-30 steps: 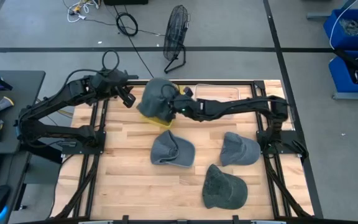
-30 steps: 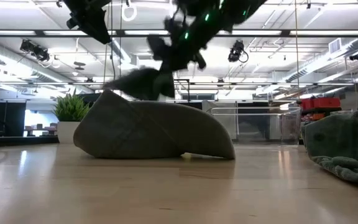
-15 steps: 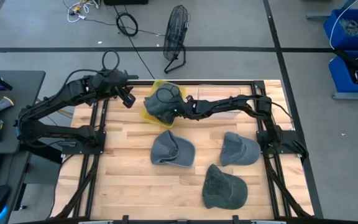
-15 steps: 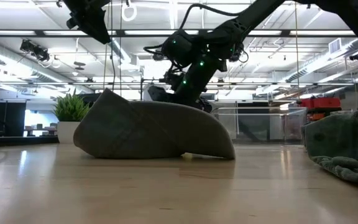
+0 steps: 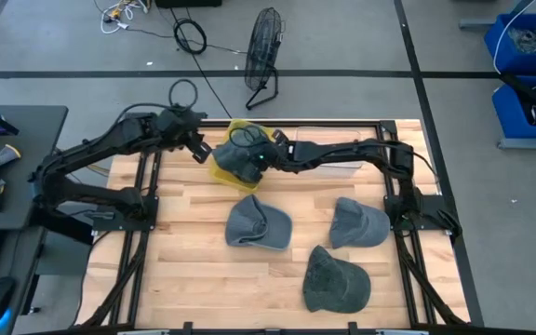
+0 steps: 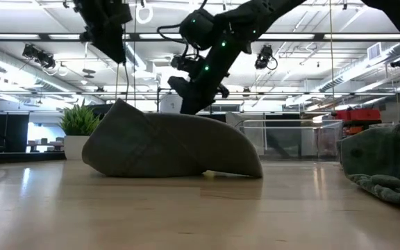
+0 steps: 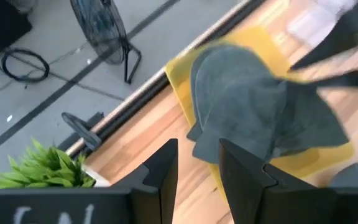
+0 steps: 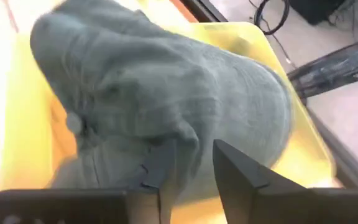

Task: Pick & Place hat
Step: Put the top gray cap into the yellow bin, then put the gray cap into the yellow bin

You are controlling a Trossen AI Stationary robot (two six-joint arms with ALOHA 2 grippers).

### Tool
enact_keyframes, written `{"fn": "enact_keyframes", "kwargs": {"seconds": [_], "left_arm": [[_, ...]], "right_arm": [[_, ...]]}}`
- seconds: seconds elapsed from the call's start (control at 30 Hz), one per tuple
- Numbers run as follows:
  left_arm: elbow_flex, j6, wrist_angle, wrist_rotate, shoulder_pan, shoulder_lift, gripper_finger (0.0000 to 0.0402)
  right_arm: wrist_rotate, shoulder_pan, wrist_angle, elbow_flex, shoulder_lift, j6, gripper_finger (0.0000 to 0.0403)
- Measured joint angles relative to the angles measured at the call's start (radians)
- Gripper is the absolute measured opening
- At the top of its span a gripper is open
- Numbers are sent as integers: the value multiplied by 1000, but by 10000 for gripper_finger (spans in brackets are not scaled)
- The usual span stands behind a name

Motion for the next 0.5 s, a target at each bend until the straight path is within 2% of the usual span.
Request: {"fn": "enact_keyframes", "kwargs": {"seconds": [0.07, 0.27, 0.4, 0.5], "left_arm": [[0, 0, 10, -1, 0, 33, 116], [0, 43, 11, -1, 0, 111, 116], [0, 46, 28, -5, 0, 139, 116], [-1, 47, 29, -16, 1, 147, 116]], "right_arm": [[-1, 0, 2, 2, -9, -12, 122], [24, 9, -229, 2, -106, -162, 141], [34, 27, -439, 2, -228, -114, 140], [-10, 51, -613, 2, -329, -61, 133]]}}
